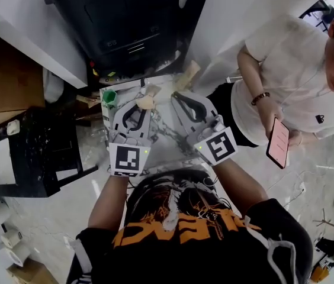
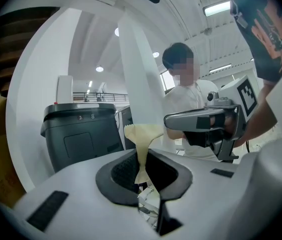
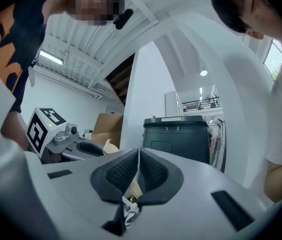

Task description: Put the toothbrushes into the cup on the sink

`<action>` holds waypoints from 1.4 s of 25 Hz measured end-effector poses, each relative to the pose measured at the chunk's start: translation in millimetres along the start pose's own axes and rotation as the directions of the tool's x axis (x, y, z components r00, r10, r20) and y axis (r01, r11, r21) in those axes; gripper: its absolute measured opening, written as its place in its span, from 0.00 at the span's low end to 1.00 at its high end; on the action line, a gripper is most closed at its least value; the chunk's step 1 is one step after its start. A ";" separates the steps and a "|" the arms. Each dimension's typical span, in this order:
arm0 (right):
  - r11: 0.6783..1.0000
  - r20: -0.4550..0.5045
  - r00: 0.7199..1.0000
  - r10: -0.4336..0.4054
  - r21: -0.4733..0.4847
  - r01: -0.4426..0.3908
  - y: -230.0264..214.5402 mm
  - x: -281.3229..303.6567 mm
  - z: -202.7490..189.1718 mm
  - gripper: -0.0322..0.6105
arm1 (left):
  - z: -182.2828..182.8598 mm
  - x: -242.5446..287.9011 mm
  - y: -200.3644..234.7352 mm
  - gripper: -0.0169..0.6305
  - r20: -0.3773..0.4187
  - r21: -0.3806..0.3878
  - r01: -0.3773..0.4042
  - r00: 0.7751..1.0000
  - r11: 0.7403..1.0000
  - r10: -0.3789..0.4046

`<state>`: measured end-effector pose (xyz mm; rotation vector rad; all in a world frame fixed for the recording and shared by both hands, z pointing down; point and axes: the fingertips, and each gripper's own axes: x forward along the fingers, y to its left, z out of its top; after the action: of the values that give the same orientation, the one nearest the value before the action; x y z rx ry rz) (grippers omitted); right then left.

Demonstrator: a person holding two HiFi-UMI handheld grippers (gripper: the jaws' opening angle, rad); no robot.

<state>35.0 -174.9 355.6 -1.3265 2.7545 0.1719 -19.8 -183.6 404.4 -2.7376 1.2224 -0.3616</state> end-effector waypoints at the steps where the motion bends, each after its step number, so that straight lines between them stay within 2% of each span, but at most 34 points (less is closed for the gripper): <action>1: 1.000 -0.002 1.000 0.007 0.001 -0.007 3.7 0.0 0.1 0.08 | 0.5 -2.3 1.4 0.11 0.001 -0.001 -0.004 1.000 1.000 0.004; 11: 0.994 0.004 0.994 0.112 0.012 -0.112 38.5 25.3 -3.2 0.07 | -7.8 -28.9 30.5 0.11 -0.005 0.002 -0.092 0.996 0.996 0.092; 14: 0.987 -0.007 0.988 0.157 0.021 -0.157 50.1 43.3 -15.1 0.07 | -24.2 -39.2 51.5 0.11 -0.036 0.004 -0.147 0.988 0.989 0.147; 19: 0.973 -0.043 0.972 0.231 0.027 -0.230 67.3 70.9 -31.2 0.07 | -64.8 -57.8 89.5 0.11 -0.125 -0.020 -0.250 0.961 0.968 0.246; 27: 0.959 -0.059 0.957 0.284 0.018 -0.283 81.3 94.8 -32.2 0.07 | -137.0 -56.6 128.2 0.12 -0.267 -0.045 -0.304 0.922 0.952 0.282; 35: 0.976 -0.076 0.973 0.219 0.021 -0.218 53.2 91.8 -36.4 0.07 | -179.1 -29.9 140.3 0.11 -0.334 -0.071 -0.276 0.912 0.959 0.238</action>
<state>-64.5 -217.9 384.1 -1.0459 2.9582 0.1171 -187.1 -257.1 543.1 -2.6304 1.7140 -0.7519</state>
